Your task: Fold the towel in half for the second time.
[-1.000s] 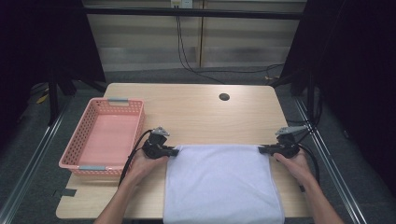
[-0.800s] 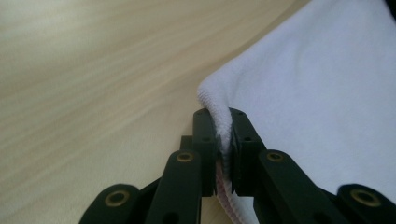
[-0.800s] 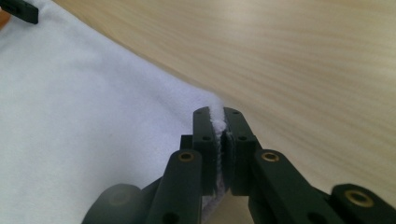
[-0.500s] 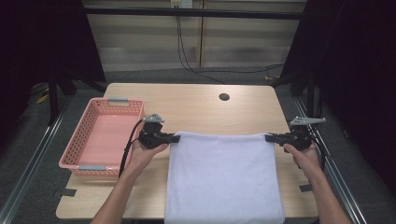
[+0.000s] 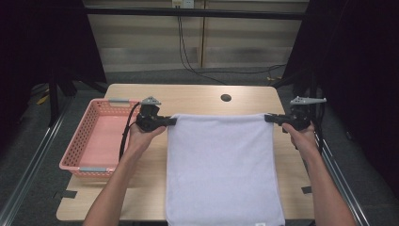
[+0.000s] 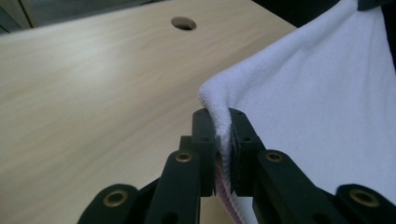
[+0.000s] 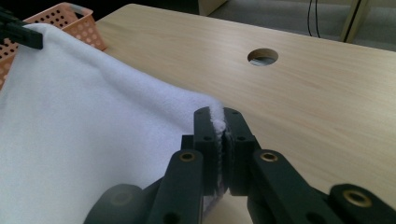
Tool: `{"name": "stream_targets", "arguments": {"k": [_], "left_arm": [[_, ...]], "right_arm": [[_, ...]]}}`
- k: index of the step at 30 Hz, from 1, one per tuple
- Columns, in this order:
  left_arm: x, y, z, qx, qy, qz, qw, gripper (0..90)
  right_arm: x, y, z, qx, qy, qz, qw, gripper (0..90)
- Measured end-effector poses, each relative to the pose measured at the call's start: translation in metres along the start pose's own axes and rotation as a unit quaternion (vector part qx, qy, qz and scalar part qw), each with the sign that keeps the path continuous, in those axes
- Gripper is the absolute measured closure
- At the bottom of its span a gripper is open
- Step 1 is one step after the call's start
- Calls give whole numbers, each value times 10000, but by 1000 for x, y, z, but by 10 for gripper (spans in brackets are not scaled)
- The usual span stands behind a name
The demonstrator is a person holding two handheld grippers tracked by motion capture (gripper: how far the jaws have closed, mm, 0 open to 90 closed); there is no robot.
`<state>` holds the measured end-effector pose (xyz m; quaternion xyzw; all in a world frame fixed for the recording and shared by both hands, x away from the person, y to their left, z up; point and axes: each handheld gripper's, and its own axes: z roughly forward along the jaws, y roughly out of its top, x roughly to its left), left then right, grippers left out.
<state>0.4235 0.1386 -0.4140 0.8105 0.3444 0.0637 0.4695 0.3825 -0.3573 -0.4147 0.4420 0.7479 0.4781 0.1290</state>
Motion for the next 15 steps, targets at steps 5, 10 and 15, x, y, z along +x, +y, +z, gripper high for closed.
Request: {"name": "stream_targets", "arguments": {"k": [5,10,15], "left_arm": [[10,16,-2,-186,76,-21,9998,834],[2,22,-10,-308,54,144,9994,833],[-10,9,-26,-367,-72,284,9989,832]], "right_arm": [[-8,23,8,43,-147,21,9999,860],[-6,37,5,-353,-131,82,9993,862],[12,24,-12,-476,155,-123,9987,863]]}}
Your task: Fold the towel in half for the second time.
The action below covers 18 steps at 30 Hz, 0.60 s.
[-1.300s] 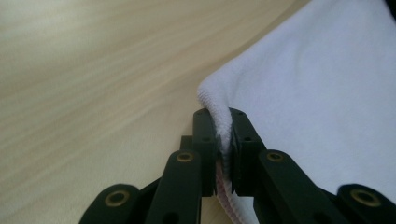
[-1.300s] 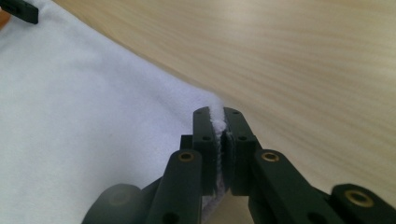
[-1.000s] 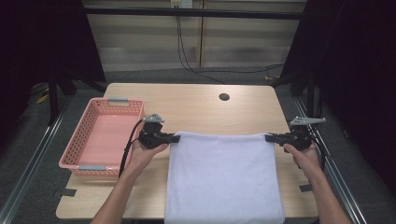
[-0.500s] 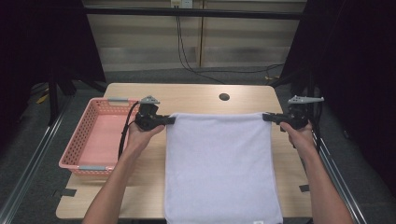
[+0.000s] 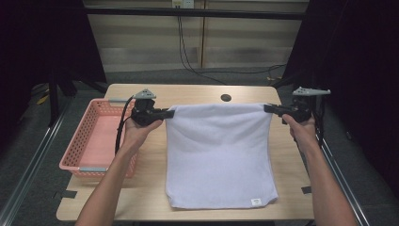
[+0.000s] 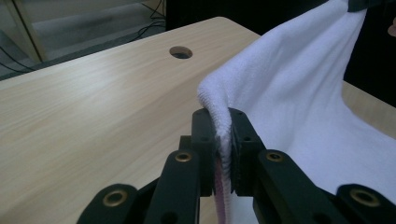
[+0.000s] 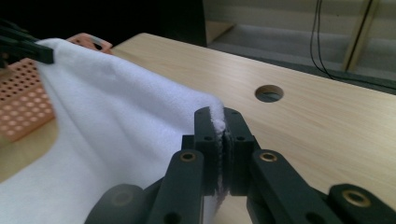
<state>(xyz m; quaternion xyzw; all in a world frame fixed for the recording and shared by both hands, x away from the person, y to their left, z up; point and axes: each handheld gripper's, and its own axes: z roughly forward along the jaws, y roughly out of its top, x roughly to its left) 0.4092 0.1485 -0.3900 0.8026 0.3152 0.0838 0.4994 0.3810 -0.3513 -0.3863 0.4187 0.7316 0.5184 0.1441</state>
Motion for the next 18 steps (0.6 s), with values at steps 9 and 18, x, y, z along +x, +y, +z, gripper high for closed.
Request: {"name": "stream_targets", "arguments": {"k": [9,18], "left_arm": [[-41,-25,-32,-280,-414,217,9985,827],[-71,-68,-49,-99,-586,237,9980,828]], "right_arm": [[33,-30,-51,72,119,-325,9994,863],[71,-72,-76,173,377,-508,9978,863]]}}
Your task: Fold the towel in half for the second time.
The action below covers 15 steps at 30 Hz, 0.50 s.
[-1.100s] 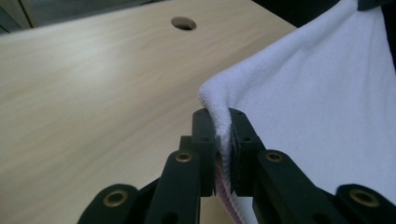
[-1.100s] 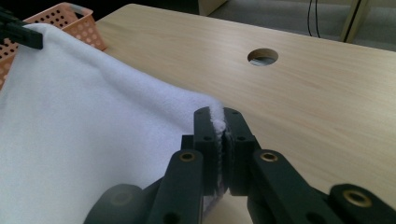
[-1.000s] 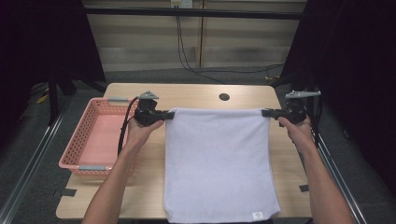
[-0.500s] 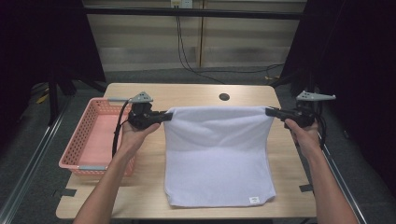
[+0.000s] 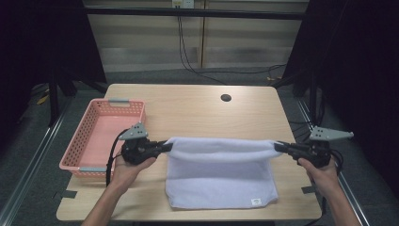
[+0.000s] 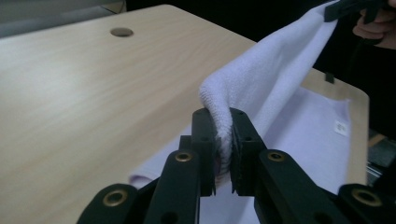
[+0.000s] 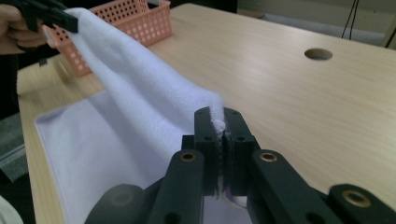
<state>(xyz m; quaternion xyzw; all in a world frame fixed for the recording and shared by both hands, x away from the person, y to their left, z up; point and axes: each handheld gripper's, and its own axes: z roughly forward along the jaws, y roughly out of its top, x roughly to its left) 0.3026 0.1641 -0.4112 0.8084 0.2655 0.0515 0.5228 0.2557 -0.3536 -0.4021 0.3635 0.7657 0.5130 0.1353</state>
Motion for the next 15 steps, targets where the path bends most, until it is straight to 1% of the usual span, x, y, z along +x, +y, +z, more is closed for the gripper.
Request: {"name": "stream_targets", "arguments": {"k": [1,2,4,5,6,7,8,9,10,11,12,13,14,15], "left_arm": [[-5,-5,0,65,21,22,10000,827],[-9,-11,-1,119,27,22,9999,825],[-17,-23,-3,95,-39,55,9999,823],[-20,-33,-3,193,-103,24,9998,823],[-23,-40,-1,293,-143,24,9995,821],[-24,-47,0,406,-143,-4,9991,817],[-24,-51,1,470,-153,-5,9988,812],[-24,-59,2,565,-200,-50,9982,812],[-24,-62,3,612,-186,-58,9979,809],[-24,-65,4,660,-223,-114,9975,804],[-25,-68,5,731,-308,-144,9967,805],[-28,-73,6,866,-286,-115,9958,806],[-30,-75,7,932,-309,-90,9951,806],[-34,-78,8,1009,-358,-33,9942,806]], "right_arm": [[5,-6,-2,66,-18,3,10000,863],[7,-11,-3,94,14,28,10000,862],[12,-22,-3,214,3,55,9998,860],[15,-29,-3,319,-48,49,9995,858],[18,-38,-3,410,9,107,9991,856],[19,-44,-2,502,35,145,9986,855],[20,-50,-1,575,32,173,9982,853],[21,-55,-1,593,64,223,9980,848],[23,-62,0,693,127,299,9971,837],[24,-65,1,749,148,288,9967,836],[25,-67,2,817,168,306,9960,830],[27,-70,3,920,199,279,9952,817],[29,-73,2,1008,221,241,9944,812],[30,-74,1,1017,264,255,9941,812]]}}
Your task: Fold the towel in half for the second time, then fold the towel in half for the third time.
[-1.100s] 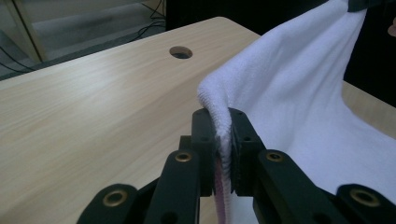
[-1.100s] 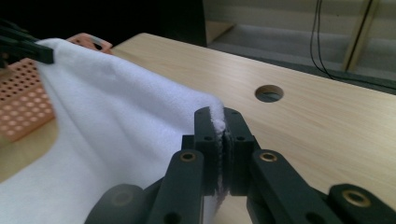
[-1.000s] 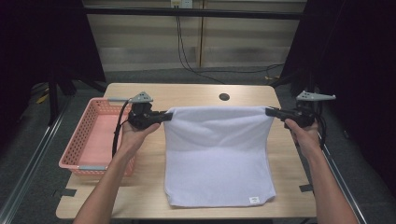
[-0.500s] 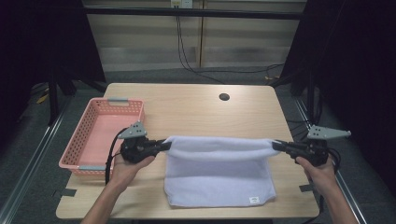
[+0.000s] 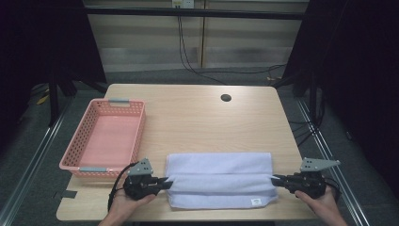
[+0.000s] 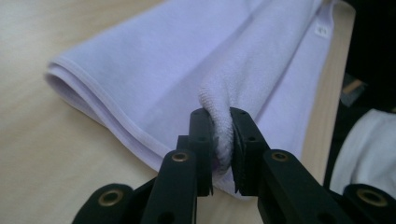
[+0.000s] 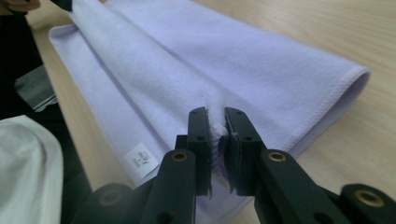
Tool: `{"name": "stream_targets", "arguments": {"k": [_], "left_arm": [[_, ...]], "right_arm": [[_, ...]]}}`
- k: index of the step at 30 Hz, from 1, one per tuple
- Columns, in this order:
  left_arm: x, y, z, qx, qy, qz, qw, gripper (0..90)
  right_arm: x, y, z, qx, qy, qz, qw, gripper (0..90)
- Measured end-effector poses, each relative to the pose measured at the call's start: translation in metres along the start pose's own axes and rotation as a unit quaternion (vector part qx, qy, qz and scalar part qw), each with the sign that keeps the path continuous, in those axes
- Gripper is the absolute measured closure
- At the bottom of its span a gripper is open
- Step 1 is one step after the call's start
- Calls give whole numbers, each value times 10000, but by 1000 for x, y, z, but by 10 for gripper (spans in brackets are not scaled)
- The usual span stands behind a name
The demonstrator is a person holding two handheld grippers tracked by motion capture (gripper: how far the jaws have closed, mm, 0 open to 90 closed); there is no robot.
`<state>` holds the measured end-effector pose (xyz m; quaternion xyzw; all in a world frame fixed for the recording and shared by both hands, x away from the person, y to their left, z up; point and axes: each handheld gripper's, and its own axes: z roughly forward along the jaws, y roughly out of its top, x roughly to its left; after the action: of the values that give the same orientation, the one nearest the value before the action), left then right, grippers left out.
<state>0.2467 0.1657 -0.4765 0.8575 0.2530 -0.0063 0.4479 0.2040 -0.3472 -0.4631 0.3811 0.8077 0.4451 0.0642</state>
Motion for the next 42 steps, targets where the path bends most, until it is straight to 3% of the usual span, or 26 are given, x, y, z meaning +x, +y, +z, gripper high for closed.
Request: {"name": "stream_targets", "arguments": {"k": [6,9,13,16,20,22,23,26,30,32,33,37,39,41,42], "left_arm": [[-10,-8,-7,37,-174,27,9998,777],[-16,-12,-14,4,-230,94,9997,754],[-14,-12,-23,-326,-252,-111,9991,649],[-7,-5,-19,-339,-136,-198,9991,617],[5,8,-2,-60,-50,-249,9997,591],[15,14,10,134,-159,-332,9992,582],[17,16,14,204,-115,-321,9992,578],[27,23,29,454,-69,-351,9983,578],[29,22,40,656,86,-253,9975,625],[29,21,40,648,91,-269,9975,638],[29,21,40,600,94,-305,9977,636],[28,20,43,599,124,-280,9977,626],[29,20,44,577,74,-303,9978,628],[30,20,45,559,73,-310,9979,632],[29,21,46,569,95,-286,9979,631]], "right_arm": [[13,-14,-9,167,64,56,9998,742],[17,-21,-14,129,88,58,9999,690],[19,-18,-21,-96,-14,100,9999,617],[16,-13,-15,-71,-86,157,9998,580],[10,-3,4,49,-182,222,9996,539],[7,2,14,136,-203,204,9995,530],[5,4,20,163,-162,201,9995,523],[1,8,36,326,-76,199,9992,522],[-2,17,60,550,-249,78,9981,519],[-3,18,69,722,-487,-22,9962,517],[-2,17,72,748,-516,-136,9958,517],[1,14,73,689,-635,-187,9954,529],[2,14,73,729,-787,-262,9939,615],[-1,14,72,718,-789,-333,9937,685],[-3,14,71,718,-824,-264,9937,726]]}}
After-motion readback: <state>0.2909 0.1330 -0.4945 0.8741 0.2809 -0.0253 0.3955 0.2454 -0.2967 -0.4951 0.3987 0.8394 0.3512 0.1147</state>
